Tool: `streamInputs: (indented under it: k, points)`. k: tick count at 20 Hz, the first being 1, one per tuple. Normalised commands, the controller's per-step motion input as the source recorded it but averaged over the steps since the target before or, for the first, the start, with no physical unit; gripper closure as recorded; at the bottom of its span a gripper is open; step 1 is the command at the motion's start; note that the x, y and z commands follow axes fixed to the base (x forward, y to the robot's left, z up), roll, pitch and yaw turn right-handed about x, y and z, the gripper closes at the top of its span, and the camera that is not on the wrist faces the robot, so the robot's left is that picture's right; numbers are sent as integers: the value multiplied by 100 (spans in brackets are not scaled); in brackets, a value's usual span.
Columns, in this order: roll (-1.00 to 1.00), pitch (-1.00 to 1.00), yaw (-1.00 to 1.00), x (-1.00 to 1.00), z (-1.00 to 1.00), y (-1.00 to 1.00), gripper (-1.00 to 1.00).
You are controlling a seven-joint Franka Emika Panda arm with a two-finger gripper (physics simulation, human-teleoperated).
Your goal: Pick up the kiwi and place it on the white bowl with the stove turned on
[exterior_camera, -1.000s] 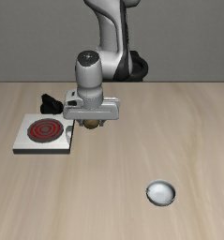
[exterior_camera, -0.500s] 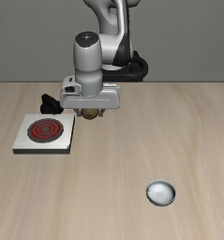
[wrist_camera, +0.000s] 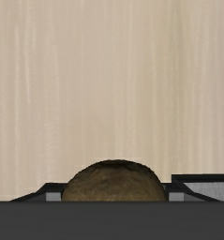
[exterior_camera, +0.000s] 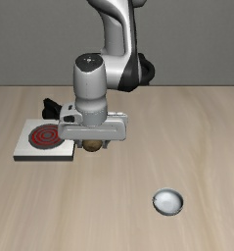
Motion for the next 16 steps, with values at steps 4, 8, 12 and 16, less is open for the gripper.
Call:
streamInputs:
  k: [4, 8, 12, 16]
  points:
    - [0, 0, 0, 100, 0, 0, 100]
    - [0, 0, 0, 0, 0, 100, 100]
    - [0, 0, 0, 0, 0, 100, 100]
    - [0, 0, 0, 0, 0, 100, 100]
